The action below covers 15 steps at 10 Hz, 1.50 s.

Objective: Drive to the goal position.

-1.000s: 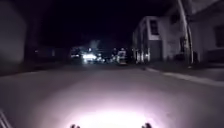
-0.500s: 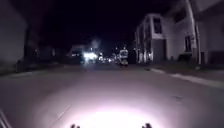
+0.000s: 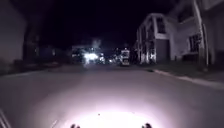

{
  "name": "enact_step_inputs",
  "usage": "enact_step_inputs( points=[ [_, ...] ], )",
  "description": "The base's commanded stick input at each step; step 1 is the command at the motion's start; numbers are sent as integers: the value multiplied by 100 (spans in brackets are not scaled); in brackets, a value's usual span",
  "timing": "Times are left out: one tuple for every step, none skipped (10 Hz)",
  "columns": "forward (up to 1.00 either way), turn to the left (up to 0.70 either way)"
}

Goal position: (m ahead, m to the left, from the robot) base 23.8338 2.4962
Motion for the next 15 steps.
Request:
enact_step_inputs(
  points=[
    [85,0],
    [85,0],
    [85,0],
    [85,0],
    [85,0],
    [85,0],
    [85,0],
    [85,-4],
    [85,-26],
    [85,-34],
    [85,-1],
    [85,0],
    [85,0],
    [85,0],
    [85,0]
  ],
)
